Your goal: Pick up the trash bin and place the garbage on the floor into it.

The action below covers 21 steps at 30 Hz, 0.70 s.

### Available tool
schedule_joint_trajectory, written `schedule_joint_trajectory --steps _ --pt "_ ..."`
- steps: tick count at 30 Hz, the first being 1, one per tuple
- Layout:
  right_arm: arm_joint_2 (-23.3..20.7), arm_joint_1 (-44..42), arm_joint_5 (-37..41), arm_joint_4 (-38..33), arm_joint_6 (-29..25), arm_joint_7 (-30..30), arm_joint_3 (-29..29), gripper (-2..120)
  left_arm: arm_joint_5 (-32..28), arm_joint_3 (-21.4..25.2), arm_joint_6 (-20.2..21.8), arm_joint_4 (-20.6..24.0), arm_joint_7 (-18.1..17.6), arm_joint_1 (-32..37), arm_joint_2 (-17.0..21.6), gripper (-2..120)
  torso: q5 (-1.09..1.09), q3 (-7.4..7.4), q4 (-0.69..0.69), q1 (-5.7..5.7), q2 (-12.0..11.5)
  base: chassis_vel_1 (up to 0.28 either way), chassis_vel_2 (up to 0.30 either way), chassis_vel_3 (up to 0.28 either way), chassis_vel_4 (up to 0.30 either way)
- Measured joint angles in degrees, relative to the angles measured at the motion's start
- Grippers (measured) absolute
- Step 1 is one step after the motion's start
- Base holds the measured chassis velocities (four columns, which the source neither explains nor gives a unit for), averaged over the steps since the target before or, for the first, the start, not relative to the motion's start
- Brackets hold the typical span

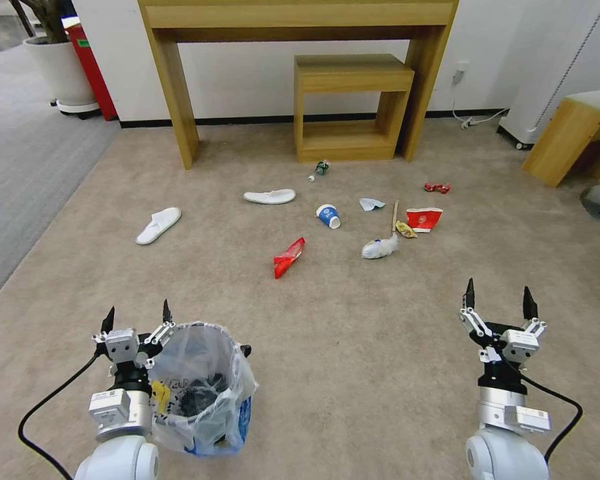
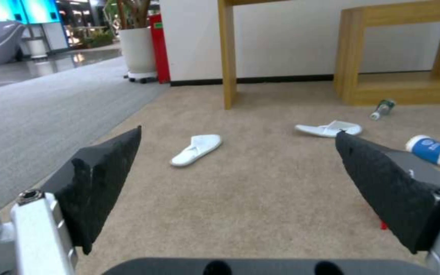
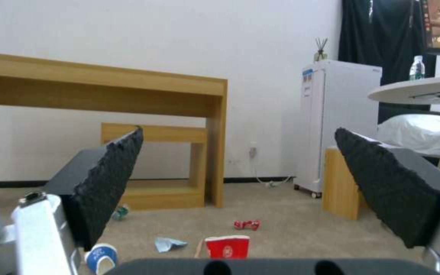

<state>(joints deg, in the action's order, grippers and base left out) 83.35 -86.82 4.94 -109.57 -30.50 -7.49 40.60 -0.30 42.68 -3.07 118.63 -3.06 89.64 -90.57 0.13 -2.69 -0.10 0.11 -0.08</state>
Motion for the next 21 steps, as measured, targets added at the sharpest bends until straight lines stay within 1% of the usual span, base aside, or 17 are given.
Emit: schedule_joint_trajectory --steps 5,7,11,21 --pt "-0.2 0.0 0.2 0.0 0.0 -0.3 -0.1 100 0.2 0.2 -0.1 -0.1 -0.4 0.0 0.2 99 0.0 0.0 0.0 0.0 0.0 0.0 0.0 0.0 0.0" --pt "-0.6 0.3 0.7 -0.1 0.9 -0.8 -0.2 100 0.3 0.6 -0.1 -0.1 -1.0 -0.2 0.6 99 0.0 0.01 0.0 -0.01 0.0 0.0 0.0 0.0 0.0" --pt "-0.9 0.3 0.8 -0.4 1.9 -1.1 -0.4 100 0.3 0.7 -0.1 -0.1 -1.1 -0.3 0.9 99 0.0 0.0 0.0 0.0 0.0 0.0 0.0 0.0 0.0" --pt "-0.8 0.6 0.8 -0.5 2.3 -1.1 -0.6 100 0.2 0.5 -0.5 -0.5 -1.1 -0.5 0.9 100 0.0 0.0 0.0 0.0 0.0 0.0 0.0 0.0 0.0"
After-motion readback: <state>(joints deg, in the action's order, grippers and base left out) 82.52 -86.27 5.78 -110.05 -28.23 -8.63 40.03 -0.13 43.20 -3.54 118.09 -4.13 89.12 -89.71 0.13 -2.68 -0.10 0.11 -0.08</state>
